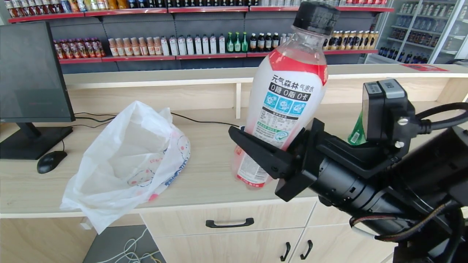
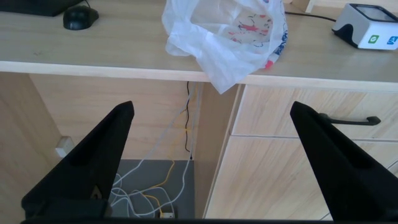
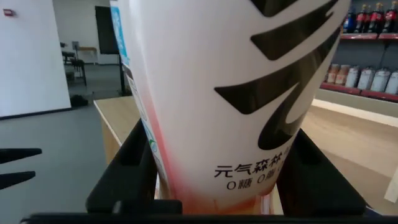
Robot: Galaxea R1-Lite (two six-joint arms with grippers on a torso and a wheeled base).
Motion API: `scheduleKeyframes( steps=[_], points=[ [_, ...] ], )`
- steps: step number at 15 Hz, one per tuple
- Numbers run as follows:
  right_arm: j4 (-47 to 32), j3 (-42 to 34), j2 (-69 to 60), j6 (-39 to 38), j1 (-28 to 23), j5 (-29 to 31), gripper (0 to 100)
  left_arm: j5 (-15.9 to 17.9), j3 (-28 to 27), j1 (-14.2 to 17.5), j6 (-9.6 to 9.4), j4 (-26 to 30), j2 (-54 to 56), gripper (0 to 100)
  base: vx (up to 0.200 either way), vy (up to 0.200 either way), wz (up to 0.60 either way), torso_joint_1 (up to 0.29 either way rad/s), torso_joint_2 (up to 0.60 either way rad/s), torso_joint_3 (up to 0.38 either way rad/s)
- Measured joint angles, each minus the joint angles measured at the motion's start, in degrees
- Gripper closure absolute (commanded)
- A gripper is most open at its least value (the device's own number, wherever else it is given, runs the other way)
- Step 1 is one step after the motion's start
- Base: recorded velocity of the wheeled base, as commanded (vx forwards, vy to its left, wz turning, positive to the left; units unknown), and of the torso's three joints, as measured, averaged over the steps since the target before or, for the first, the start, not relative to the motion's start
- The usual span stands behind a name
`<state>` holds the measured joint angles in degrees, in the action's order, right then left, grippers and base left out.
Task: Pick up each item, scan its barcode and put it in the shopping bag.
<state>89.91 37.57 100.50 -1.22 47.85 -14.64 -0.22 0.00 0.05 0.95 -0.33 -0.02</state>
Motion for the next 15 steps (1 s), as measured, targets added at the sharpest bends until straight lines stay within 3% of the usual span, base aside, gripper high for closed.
scheduleKeyframes(
  steps=[3,8,12,15],
  points=[
    [0.0,0.0,1.73,7.91,-4.69,1.32,100,0.0,0.0,0.0,0.0,0.01,0.0,0,0.0,0.0,0.0,0.0,0.0,0.0],
    [-0.05,-1.19,4.62,11.42,-13.62,4.66,100,-0.02,0.0,0.05,0.0,0.0,0.0,0,0.0,0.0,0.0,0.0,0.0,0.0],
    [0.06,8.12,10.47,16.52,-19.82,-9.65,100,0.0,0.0,0.02,0.0,0.01,0.0,0,0.0,0.0,0.0,0.0,0.0,0.0],
    [0.12,16.81,15.24,18.83,-22.27,-12.29,100,0.0,0.0,0.0,0.0,0.0,0.0,0,0.0,0.0,0.0,0.0,0.0,0.0]
  ],
)
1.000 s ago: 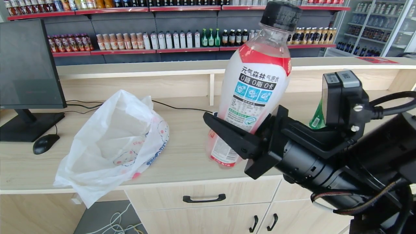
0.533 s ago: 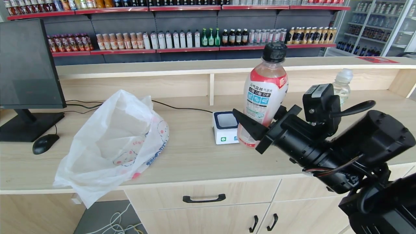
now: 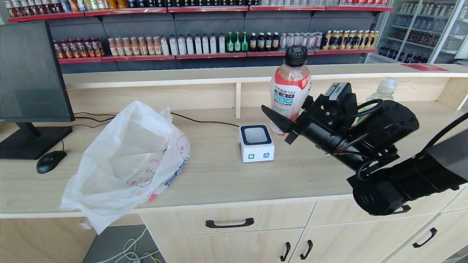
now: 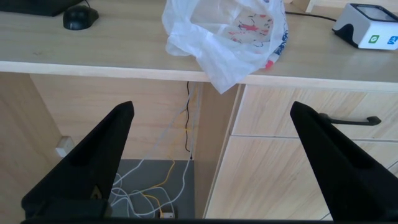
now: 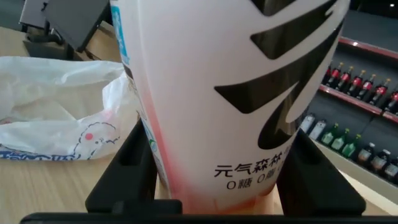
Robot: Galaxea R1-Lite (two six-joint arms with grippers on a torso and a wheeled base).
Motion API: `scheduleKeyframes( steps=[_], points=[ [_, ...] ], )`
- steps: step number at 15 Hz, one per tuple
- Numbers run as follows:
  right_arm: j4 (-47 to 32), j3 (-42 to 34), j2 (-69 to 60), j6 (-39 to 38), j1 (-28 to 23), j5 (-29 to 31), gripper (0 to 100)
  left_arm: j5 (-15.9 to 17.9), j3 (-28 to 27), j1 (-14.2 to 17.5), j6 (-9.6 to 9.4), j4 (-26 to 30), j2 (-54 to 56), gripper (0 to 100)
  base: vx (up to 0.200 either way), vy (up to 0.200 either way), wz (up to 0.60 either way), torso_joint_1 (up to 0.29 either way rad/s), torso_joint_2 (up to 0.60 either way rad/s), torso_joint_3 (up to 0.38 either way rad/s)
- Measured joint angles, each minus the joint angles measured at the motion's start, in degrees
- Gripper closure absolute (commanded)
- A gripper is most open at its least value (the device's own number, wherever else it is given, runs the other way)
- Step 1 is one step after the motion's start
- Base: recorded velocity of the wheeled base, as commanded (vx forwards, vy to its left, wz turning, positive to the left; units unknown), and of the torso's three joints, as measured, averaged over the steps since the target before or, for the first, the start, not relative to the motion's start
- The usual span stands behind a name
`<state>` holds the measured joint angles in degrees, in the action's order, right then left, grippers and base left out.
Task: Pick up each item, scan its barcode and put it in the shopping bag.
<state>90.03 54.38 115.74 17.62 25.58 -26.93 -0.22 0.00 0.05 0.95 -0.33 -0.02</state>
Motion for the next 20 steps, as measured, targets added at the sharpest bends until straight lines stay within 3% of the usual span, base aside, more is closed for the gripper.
scheduleKeyframes(
  steps=[6,12,20],
  points=[
    [-0.17,4.82,6.34,9.29,-2.86,-0.73,100,-0.02,0.0,0.05,0.0,0.01,0.0,0,0.0,0.0,0.0,0.0,0.0,0.0],
    [-0.06,10.91,10.72,16.37,-4.33,-13.21,100,0.0,0.0,0.02,0.0,0.0,0.0,0,0.0,0.0,0.0,0.0,0.0,0.0],
    [-0.06,26.32,20.5,18.86,-4.39,-19.92,100,0.0,0.0,0.0,-0.09,0.01,0.0,0,0.0,0.0,0.0,0.0,0.0,0.0]
  ],
)
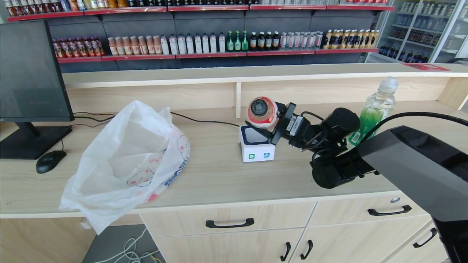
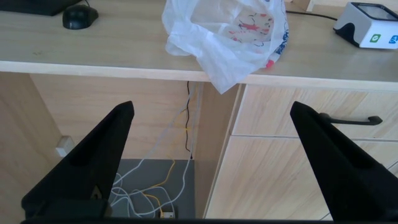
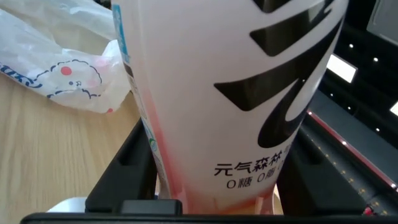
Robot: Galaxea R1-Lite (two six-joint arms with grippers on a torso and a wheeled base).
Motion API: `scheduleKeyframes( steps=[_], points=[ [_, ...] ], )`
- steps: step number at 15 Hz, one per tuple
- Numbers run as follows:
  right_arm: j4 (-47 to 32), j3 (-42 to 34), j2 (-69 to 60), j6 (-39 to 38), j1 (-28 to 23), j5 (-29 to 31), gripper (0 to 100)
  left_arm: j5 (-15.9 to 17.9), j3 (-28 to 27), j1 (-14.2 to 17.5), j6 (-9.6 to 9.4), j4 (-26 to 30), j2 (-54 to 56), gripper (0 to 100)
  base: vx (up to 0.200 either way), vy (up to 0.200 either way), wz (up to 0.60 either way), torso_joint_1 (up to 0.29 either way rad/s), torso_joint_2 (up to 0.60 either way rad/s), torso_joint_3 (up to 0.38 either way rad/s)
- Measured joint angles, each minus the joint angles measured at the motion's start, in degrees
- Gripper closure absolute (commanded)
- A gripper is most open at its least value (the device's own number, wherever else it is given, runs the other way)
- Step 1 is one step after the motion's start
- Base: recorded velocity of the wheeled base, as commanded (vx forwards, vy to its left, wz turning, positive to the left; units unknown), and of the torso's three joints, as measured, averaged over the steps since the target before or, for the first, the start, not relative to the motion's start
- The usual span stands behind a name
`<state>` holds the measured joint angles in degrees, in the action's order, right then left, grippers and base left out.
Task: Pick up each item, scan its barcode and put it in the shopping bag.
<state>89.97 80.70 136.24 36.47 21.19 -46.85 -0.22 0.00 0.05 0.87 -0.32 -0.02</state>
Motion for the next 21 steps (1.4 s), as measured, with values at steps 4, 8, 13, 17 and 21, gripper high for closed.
scheduleKeyframes(
  steps=[4,8,13,17,21],
  points=[
    [0.0,2.23,1.79,0.41,-0.05,-0.01,100,0.0,0.0,0.0,-0.02,-0.01,0.0,0,0.0,0.0,0.0,0.0,0.0,0.0],
    [-0.09,4.91,4.56,0.44,-0.77,0.11,100,0.0,0.0,0.0,0.0,0.0,0.0,0,0.0,0.0,0.0,0.0,0.0,0.0],
    [-0.05,5.92,5.66,0.41,-0.6,0.11,100,0.01,0.0,0.0,0.0,0.0,0.0,0,0.0,0.0,0.0,0.0,0.0,0.0],
    [-0.05,6.64,6.12,0.26,-0.55,0.11,100,0.0,0.0,0.0,0.0,-0.01,0.0,0,0.0,0.0,0.0,0.0,0.0,0.0],
    [-0.05,7.0,6.29,0.23,-0.55,0.11,100,0.0,0.0,0.02,0.04,-0.01,0.0,0,0.0,0.0,0.0,0.0,0.0,0.0]
  ],
)
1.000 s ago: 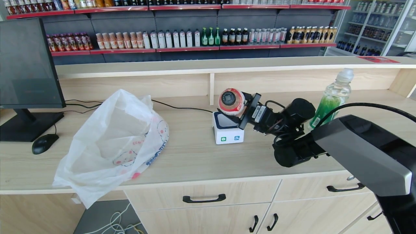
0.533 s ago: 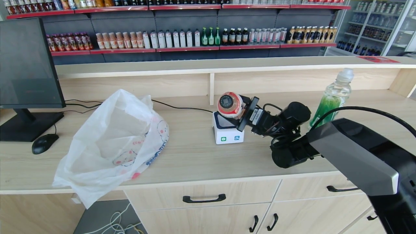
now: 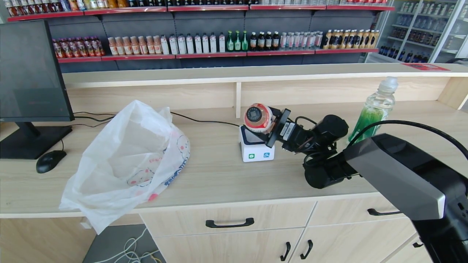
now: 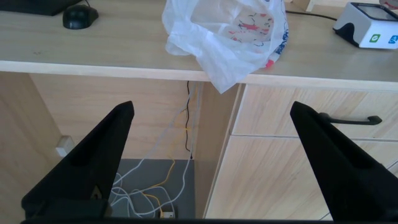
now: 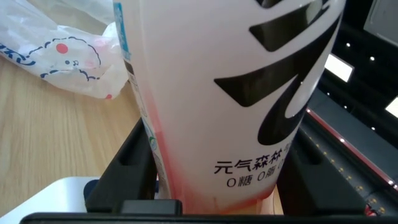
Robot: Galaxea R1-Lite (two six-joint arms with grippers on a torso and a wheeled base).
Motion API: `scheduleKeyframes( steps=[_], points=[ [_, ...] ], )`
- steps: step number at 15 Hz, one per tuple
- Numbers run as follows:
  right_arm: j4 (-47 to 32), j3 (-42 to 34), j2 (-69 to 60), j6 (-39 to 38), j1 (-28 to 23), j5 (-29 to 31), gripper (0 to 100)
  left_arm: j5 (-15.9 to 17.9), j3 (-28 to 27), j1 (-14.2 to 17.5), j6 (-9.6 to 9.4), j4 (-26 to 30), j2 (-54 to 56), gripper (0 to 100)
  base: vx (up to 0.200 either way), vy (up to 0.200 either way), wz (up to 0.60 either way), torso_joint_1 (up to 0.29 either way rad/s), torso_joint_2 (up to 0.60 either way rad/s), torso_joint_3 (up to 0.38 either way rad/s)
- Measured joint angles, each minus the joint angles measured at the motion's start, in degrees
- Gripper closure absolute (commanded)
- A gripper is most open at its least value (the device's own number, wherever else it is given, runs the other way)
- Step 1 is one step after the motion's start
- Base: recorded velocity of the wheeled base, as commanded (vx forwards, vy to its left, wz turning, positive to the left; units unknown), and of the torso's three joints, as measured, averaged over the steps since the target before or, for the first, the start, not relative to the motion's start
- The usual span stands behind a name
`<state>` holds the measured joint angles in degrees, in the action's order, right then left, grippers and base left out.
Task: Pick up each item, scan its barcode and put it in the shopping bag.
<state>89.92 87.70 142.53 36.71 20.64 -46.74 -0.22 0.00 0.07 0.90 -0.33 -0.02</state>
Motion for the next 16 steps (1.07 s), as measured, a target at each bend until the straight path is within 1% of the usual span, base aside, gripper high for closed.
scheduleKeyframes(
  steps=[3,9,13,16],
  points=[
    [0.02,-0.38,-0.04,-0.04,0.0,0.05,100,0.0,0.0,0.0,-0.04,0.01,0.0,0,0.0,0.0,0.0,0.0,0.0,0.0],
    [0.02,-5.69,-3.34,-0.34,0.09,0.11,100,-0.02,0.0,-0.02,-0.04,0.01,0.0,0,0.0,0.0,0.0,0.0,0.0,0.0],
    [0.02,-10.78,-6.81,-0.34,0.88,0.1,100,-0.02,0.0,0.0,-0.04,0.0,0.0,0,0.0,0.0,0.0,0.0,0.0,0.0],
    [0.0,-17.38,-11.17,-0.41,1.13,0.11,100,0.0,0.0,0.02,-0.06,0.0,0.0,0,0.0,0.0,0.0,0.0,0.0,0.0]
  ],
)
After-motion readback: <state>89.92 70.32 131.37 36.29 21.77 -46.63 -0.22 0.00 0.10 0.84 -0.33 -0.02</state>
